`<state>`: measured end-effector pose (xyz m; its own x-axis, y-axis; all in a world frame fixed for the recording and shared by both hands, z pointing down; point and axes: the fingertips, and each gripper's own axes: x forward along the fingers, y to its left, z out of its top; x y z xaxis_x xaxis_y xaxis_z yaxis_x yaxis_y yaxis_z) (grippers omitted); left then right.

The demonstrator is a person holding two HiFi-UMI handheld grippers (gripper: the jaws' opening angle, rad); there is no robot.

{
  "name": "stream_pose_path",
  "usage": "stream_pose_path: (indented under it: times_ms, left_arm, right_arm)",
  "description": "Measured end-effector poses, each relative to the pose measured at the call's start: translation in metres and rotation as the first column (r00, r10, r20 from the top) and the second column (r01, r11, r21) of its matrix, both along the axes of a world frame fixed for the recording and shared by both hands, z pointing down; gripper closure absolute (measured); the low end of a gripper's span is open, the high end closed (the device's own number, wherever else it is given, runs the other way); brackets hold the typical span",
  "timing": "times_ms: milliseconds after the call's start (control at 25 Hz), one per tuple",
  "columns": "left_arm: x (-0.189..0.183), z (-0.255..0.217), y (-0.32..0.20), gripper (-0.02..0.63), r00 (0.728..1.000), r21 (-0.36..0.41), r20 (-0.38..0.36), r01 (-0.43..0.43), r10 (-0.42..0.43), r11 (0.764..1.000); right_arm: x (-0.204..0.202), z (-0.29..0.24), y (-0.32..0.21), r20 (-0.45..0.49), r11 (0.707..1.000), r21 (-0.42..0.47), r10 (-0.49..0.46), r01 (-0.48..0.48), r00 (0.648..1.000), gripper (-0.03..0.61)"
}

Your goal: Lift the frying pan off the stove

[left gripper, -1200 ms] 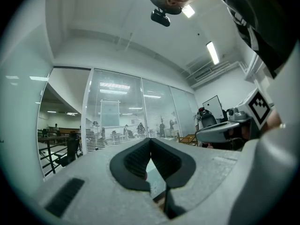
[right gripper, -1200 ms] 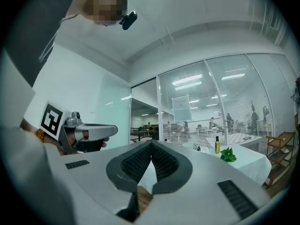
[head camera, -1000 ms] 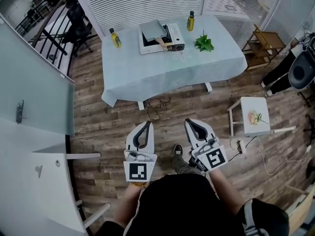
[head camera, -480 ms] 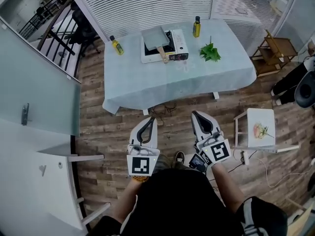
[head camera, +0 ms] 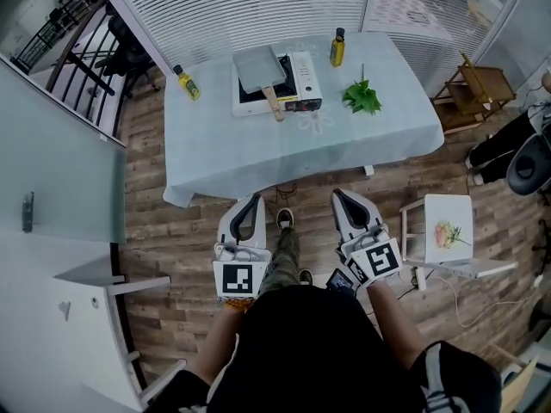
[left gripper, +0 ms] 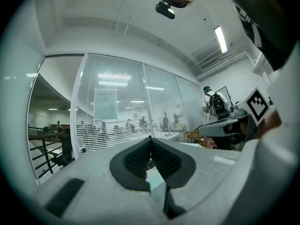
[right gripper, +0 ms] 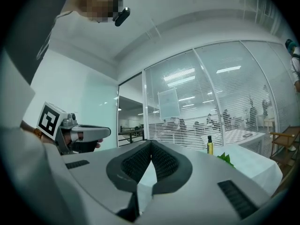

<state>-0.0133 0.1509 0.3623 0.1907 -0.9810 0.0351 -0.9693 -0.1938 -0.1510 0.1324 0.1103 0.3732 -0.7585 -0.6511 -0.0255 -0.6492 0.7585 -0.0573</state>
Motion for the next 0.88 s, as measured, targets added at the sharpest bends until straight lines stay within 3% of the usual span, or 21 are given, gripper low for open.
stream_pose_path:
  times_ms: [240, 880]
  left_arm:
    - [-0.013, -0.004, -0.065, 0.595, 0.999, 0.006, -0.026, -0.045, 0.045, 0.999]
    - [-0.109, 0.015, -0.224, 0.595, 0.995, -0.069, -0.082, -0.057, 0.051, 0.996]
  right_arm:
    - [-0.016, -0.007, -0.063, -0.005, 0.999, 0.000, 0.041, -0.041, 0.999, 0.577]
    - [-0.095, -0.008, -0.237, -0.015, 0.996, -0.039, 0.076, -0.076, 0.997, 0.577]
